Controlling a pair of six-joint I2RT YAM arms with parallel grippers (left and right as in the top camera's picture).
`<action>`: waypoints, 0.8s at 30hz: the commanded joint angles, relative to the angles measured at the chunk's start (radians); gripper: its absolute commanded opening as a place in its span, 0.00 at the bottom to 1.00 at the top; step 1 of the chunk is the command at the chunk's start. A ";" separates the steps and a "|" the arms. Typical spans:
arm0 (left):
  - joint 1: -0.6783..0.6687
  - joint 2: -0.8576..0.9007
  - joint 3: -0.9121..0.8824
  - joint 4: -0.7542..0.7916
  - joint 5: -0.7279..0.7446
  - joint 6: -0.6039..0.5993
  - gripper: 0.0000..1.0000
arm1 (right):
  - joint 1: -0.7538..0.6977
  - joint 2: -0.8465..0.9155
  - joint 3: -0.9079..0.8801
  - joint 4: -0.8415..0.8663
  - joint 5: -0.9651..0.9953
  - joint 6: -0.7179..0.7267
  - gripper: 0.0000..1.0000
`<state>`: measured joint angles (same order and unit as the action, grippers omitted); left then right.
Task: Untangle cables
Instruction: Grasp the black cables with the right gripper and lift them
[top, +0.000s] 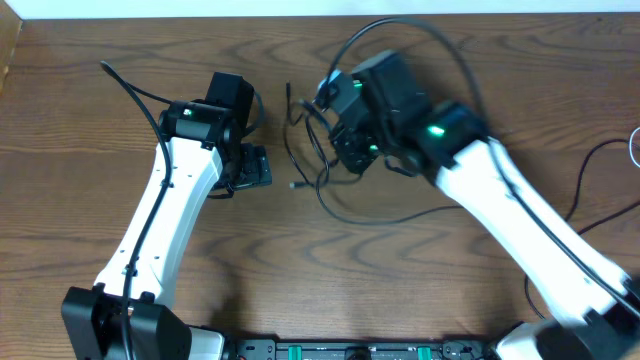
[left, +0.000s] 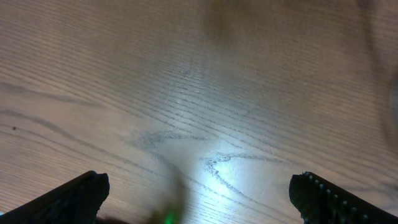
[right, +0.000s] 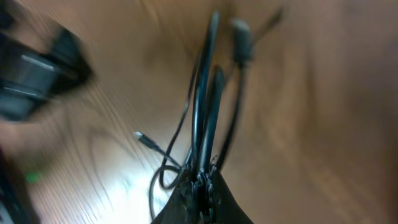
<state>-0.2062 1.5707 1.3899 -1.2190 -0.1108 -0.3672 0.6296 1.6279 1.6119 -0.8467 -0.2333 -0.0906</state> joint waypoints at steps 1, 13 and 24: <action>0.005 -0.003 0.012 -0.002 -0.010 -0.009 0.98 | -0.006 -0.069 0.013 0.018 -0.008 0.008 0.01; 0.005 -0.003 0.012 -0.002 -0.010 -0.009 0.98 | -0.009 -0.128 0.013 0.011 0.050 0.008 0.01; 0.005 -0.003 0.012 -0.002 -0.010 -0.009 0.98 | -0.009 -0.128 0.012 -0.052 0.071 0.008 0.03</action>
<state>-0.2062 1.5707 1.3899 -1.2186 -0.1108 -0.3672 0.6296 1.5078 1.6161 -0.8864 -0.1810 -0.0902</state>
